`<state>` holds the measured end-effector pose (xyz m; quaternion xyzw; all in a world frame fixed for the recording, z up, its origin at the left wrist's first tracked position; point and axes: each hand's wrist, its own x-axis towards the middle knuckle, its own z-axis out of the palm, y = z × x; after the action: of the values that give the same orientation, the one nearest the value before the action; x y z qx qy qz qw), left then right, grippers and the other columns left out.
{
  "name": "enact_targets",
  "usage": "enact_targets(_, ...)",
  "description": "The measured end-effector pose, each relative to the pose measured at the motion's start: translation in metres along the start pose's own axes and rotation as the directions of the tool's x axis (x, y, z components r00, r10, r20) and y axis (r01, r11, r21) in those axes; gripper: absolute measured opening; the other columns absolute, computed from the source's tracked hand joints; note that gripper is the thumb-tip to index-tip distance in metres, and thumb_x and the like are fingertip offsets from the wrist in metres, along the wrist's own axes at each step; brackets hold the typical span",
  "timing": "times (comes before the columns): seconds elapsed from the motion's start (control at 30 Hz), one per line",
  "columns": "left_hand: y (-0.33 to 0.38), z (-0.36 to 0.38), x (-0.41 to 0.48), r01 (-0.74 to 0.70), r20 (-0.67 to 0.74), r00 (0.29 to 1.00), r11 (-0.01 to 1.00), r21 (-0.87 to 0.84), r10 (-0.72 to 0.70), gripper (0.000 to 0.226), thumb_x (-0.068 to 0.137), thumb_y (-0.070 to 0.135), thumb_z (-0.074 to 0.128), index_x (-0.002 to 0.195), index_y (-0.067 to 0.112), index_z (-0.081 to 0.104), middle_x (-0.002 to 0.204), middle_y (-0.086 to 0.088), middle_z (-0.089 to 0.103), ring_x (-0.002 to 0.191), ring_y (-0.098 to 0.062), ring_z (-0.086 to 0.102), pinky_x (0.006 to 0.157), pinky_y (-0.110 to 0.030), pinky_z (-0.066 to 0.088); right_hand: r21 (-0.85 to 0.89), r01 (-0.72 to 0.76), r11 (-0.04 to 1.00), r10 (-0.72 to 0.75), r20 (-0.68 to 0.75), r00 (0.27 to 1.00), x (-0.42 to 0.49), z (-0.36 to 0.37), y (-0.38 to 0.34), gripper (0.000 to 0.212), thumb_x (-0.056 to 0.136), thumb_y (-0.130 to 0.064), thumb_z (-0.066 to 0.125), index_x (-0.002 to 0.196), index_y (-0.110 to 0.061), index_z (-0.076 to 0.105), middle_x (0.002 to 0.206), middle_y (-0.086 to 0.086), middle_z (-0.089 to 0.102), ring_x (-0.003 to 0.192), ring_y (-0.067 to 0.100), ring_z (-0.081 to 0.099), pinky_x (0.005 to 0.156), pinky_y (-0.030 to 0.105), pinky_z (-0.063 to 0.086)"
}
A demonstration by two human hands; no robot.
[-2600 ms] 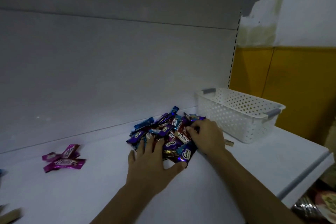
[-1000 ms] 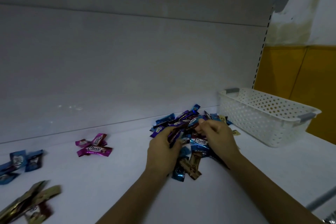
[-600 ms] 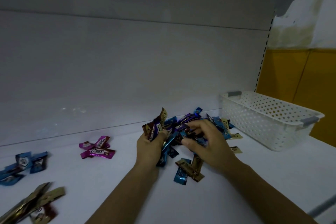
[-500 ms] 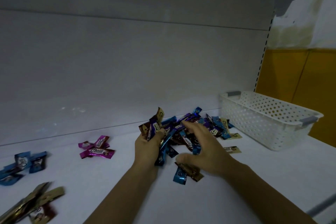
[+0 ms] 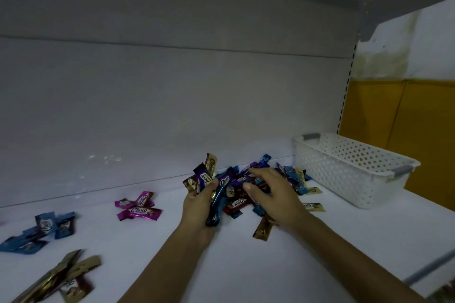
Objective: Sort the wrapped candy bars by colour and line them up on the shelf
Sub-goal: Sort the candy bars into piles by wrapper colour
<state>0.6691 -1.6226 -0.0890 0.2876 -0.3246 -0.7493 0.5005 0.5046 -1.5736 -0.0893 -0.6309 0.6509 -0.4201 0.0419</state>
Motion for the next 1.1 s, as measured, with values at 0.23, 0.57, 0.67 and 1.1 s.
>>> enact_targets(0.23,0.034,-0.007,-0.026,-0.1,0.128,0.988,0.988,0.114,0.085,0.019,0.089,0.015,0.062,0.106,0.009,0.065,0.081,-0.006,0.075,0.069,-0.014,0.072,0.056,-0.024,0.054,0.639,-0.255,0.726,0.172,0.191,0.966,0.019,0.011,-0.07,0.015,0.088,-0.017,0.066,0.1,-0.008,0.064,0.082,0.003,0.072,0.071,0.017,0.069,0.059,0.026,0.05)
enact_targets(0.57,0.127,-0.114,-0.091,-0.239,-0.124,0.959,0.961,0.142,0.256,0.02,0.078,0.018,0.068,0.097,0.01,0.07,0.073,-0.005,0.069,0.061,-0.013,0.064,0.054,-0.025,0.049,0.747,-0.336,0.573,0.102,0.342,0.934,0.021,0.1,-0.173,0.004,0.089,-0.01,0.064,0.09,-0.007,0.065,0.072,0.002,0.071,0.054,0.011,0.065,0.05,0.018,0.049)
enact_targets(0.67,0.161,-0.157,-0.125,-0.296,-0.169,0.933,0.945,0.143,0.318,0.034,0.066,0.022,0.07,0.099,0.01,0.072,0.075,-0.002,0.072,0.065,-0.011,0.066,0.058,-0.024,0.05,0.743,-0.352,0.57,0.027,0.411,0.911,0.018,0.135,-0.212,0.005,0.09,-0.011,0.063,0.086,-0.009,0.065,0.074,0.003,0.071,0.055,0.011,0.065,0.053,0.02,0.049)
enact_targets(1.1,0.216,-0.31,-0.219,-0.289,-0.484,0.754,0.887,0.362,0.443,0.031,0.074,0.02,0.075,0.103,0.011,0.07,0.089,-0.006,0.076,0.079,-0.019,0.072,0.063,-0.024,0.051,0.583,-0.078,0.809,-0.142,0.322,0.936,0.023,0.264,-0.339,0.007,0.082,-0.004,0.068,0.077,-0.008,0.069,0.083,0.013,0.071,0.077,0.026,0.066,0.075,0.036,0.055)
